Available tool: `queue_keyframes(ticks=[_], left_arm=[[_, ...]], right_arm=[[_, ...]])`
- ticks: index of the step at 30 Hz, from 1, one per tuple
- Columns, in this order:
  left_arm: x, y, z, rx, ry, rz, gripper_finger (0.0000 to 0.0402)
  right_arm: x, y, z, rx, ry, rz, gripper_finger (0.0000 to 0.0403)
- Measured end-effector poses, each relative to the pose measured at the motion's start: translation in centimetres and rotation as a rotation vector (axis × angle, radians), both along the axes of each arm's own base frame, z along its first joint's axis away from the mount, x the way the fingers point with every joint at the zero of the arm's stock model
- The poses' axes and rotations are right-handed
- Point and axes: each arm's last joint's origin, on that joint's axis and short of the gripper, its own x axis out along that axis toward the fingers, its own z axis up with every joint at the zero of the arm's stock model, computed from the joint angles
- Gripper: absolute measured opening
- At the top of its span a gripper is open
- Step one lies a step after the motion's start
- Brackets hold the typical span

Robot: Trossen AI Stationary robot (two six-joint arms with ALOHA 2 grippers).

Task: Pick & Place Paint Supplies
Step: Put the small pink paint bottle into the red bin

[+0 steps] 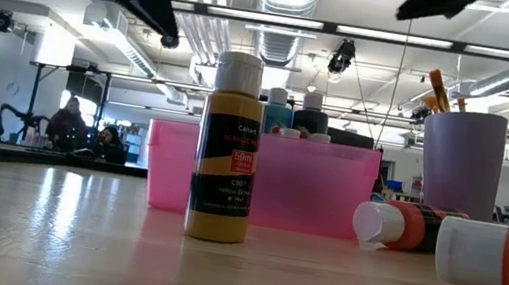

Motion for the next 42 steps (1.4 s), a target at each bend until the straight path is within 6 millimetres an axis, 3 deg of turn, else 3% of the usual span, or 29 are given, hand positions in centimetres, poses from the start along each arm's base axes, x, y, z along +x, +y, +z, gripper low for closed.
queue_keyframes(ticks=[7, 12, 16, 22, 31, 42], left_arm=[[-1.2, 0.3, -1.4, -0.104, -0.070, -0.048, 0.0177], [-1.0, 0.3, -0.2, -0.069, -0.148, -0.132, 0.0177], [-0.3, 0.0, 0.5, -0.074, -0.215, -0.283, 0.0177], [0.0, -0.5, -0.4, -0.173, -0.212, -0.424, 0.0177], [0.2, -0.4, -0.6, -0.164, -0.238, -0.410, 0.0177], [0.2, -0.4, -0.2, -0.086, -0.190, -0.456, 0.0177]], right_arm=[[-2.9, 1.3, 1.1, 0.209, 0.114, -0.156, 0.0114], [-4.2, 2.1, 0.8, 0.342, 0.161, -0.267, 0.0105], [-3.3, 3.2, 0.7, 0.374, 0.135, -0.211, 0.0100], [-1.6, 4.8, 0.5, 0.335, 0.202, -0.112, 0.0092], [-3.2, 5.8, -2.1, 0.505, 0.667, -0.411, 0.0100], [-3.0, 6.3, -5.1, 0.595, 0.656, -0.579, 0.0163]])
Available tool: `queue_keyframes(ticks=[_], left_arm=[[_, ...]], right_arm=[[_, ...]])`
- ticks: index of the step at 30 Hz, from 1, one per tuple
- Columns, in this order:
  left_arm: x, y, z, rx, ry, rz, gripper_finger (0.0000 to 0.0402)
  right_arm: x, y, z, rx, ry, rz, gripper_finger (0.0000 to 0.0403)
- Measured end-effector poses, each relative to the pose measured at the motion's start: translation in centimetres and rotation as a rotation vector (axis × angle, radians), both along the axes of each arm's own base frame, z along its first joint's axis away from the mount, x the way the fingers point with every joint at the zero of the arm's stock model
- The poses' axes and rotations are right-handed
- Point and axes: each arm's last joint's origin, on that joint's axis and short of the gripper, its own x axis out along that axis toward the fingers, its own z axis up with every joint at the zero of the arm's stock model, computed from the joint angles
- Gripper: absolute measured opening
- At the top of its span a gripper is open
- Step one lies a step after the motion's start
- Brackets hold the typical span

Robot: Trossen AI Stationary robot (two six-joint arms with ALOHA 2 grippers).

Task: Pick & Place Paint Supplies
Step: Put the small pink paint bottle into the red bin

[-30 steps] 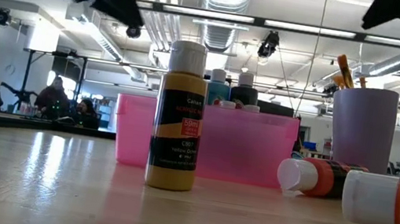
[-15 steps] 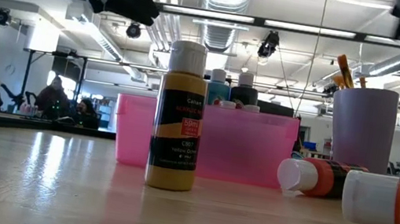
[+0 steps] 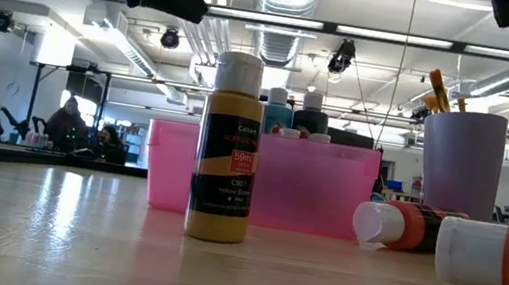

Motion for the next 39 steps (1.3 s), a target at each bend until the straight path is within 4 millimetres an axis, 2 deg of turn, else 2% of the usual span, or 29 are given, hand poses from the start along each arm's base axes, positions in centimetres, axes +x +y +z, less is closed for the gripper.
queue_keyframes(ticks=[6, 15, 25, 39], left_arm=[[-0.2, 0.0, -0.9, 0.008, 0.049, 0.000, 0.0177], [-0.2, 0.0, -1.1, -0.043, 0.027, 0.026, 0.0177], [-0.2, 0.0, -1.1, -0.054, 0.024, 0.033, 0.0177], [-0.2, 0.0, -1.1, -0.055, 0.023, 0.033, 0.0177]], right_arm=[[-0.6, -0.1, -1.5, 0.030, 0.042, -0.120, 0.0194], [-0.3, 0.0, -4.7, 0.038, 0.047, -0.073, 0.0202], [-0.3, 0.0, -5.2, 0.033, 0.039, -0.070, 0.0188], [-0.8, -0.3, -7.4, 0.009, 0.082, -0.072, 0.0209]])
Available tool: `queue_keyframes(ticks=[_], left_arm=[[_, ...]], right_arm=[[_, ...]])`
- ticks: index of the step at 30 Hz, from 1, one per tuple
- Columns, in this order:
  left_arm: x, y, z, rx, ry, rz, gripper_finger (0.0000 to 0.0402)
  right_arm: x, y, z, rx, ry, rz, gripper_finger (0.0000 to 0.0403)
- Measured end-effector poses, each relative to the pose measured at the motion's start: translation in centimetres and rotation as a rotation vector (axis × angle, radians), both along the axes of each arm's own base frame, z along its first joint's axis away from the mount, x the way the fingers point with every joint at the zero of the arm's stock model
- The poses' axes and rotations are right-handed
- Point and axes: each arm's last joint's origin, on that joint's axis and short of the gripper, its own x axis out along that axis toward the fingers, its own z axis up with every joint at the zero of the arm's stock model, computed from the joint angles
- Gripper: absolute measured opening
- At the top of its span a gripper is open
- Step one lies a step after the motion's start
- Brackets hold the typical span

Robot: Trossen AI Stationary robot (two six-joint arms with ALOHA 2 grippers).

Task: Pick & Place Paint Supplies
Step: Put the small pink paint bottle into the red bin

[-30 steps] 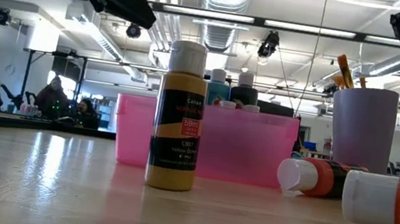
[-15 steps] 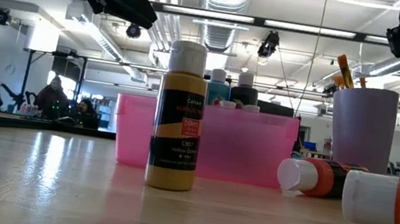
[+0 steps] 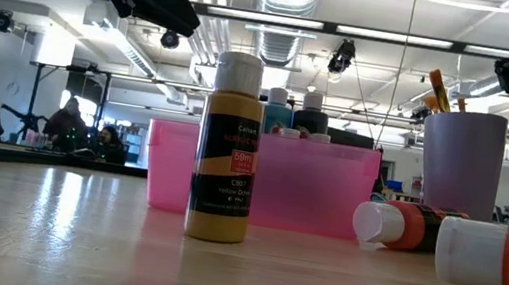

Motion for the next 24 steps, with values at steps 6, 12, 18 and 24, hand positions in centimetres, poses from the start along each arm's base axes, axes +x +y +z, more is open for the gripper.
queue_keyframes(ticks=[6, 12, 18, 24], left_arm=[[0.00, 0.00, 0.00, 0.000, 0.000, 0.000, 0.0177], [0.00, 0.00, 0.00, 0.000, 0.000, 0.000, 0.0177], [0.00, 0.00, 0.00, 0.000, 0.000, 0.000, 0.0177], [0.00, 0.00, 0.00, 0.000, 0.001, 0.000, 0.0177]], right_arm=[[0.08, -0.04, -0.38, -0.018, -0.019, 0.004, 0.0194], [0.05, -0.06, -0.56, -0.019, -0.018, 0.006, 0.0180], [0.03, -0.13, -0.73, -0.040, -0.024, 0.012, 0.0168], [0.04, -0.14, -0.79, -0.042, -0.026, 0.018, 0.0149]])
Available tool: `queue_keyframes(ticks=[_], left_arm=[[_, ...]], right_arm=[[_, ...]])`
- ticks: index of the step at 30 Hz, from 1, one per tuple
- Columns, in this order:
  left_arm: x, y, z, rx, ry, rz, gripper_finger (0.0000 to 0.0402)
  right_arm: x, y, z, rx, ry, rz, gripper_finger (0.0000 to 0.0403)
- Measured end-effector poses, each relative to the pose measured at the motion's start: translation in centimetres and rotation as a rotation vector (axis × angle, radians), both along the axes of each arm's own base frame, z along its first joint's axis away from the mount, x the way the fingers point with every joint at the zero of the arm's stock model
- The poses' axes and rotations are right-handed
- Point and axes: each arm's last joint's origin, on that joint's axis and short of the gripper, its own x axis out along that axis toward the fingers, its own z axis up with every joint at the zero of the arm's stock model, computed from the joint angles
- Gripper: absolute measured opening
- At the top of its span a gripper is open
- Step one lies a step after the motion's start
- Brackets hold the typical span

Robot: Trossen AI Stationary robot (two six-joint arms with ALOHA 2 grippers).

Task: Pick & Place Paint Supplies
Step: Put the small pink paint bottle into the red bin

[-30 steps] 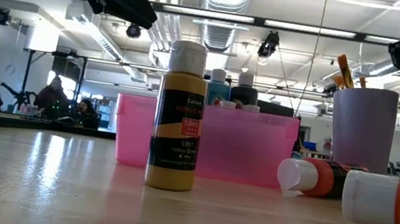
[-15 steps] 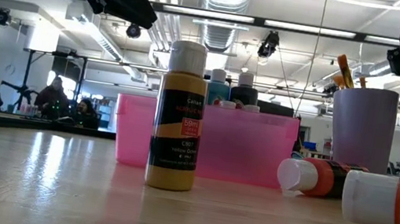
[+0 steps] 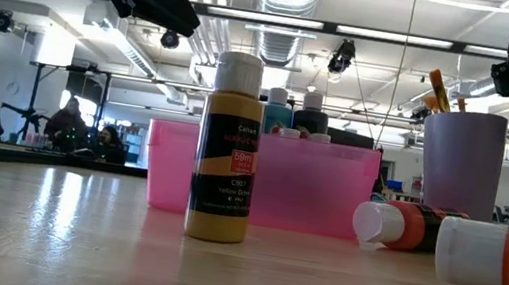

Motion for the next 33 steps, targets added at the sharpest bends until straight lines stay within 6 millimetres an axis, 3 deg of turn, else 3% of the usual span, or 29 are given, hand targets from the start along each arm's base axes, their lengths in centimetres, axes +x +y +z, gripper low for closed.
queue_keyframes(ticks=[7, 19, 27, 33], left_arm=[[0.0, 0.0, 0.0, 0.000, 0.000, 0.000, 0.0177], [0.0, 0.0, 0.0, 0.000, 0.000, 0.000, 0.0177], [0.0, 0.0, 0.0, 0.000, 0.000, 0.000, 0.0177], [0.0, 0.0, 0.0, 0.000, 0.000, 0.000, 0.0177]], right_arm=[[0.0, 0.0, 0.0, 0.001, -0.001, 0.008, 0.0125], [0.1, 0.1, 0.2, 0.051, 0.024, 0.058, 0.0122], [1.0, 0.6, 2.4, 0.096, -0.043, 0.116, 0.0125], [1.9, 1.0, 5.1, 0.141, -0.142, 0.164, 0.0121]])
